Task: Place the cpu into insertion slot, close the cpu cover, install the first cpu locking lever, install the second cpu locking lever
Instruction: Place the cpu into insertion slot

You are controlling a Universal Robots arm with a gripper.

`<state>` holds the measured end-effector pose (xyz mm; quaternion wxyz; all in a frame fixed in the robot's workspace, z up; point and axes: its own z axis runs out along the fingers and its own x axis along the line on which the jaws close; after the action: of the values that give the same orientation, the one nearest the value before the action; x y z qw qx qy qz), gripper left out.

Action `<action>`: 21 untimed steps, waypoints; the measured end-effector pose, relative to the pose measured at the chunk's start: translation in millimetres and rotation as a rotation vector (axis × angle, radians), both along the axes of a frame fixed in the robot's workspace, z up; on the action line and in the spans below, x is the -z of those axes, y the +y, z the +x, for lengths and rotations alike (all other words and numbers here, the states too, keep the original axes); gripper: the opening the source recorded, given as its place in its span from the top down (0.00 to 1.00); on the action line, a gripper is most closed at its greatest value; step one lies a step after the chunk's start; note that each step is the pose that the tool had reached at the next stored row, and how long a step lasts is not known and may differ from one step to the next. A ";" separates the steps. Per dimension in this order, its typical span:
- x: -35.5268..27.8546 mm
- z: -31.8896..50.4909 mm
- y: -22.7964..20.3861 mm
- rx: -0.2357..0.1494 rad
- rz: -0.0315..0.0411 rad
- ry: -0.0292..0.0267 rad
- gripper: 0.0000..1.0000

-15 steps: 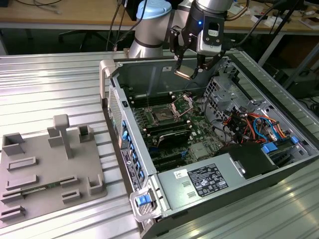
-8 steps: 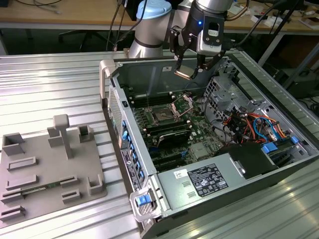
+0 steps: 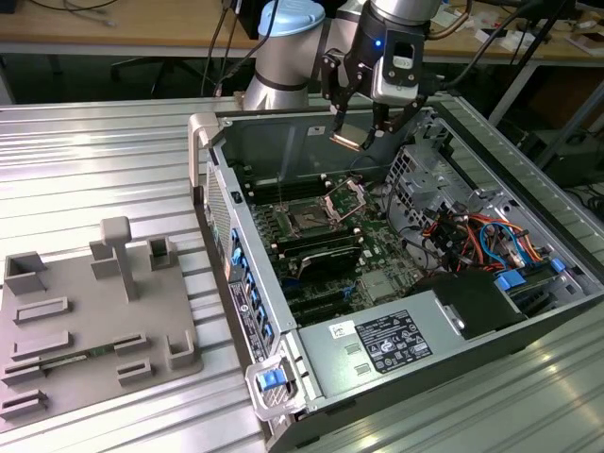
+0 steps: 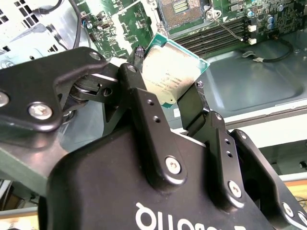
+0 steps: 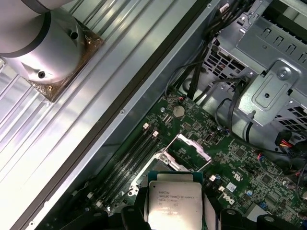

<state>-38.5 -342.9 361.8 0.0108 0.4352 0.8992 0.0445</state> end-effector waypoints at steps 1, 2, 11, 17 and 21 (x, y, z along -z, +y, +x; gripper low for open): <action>0.0 0.0 0.0 0.010 0.0000 0.0000 0.45; 0.0 0.0 0.0 0.024 -0.0001 0.0000 0.45; 0.0 0.0 0.0 0.070 -0.0001 0.0001 0.45; 0.1 0.0 0.0 0.098 -0.0001 0.0000 0.45; 0.1 0.0 0.0 0.117 -0.0001 0.0001 0.45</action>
<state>-38.5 -342.9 361.7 0.0134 0.4872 0.8721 0.0437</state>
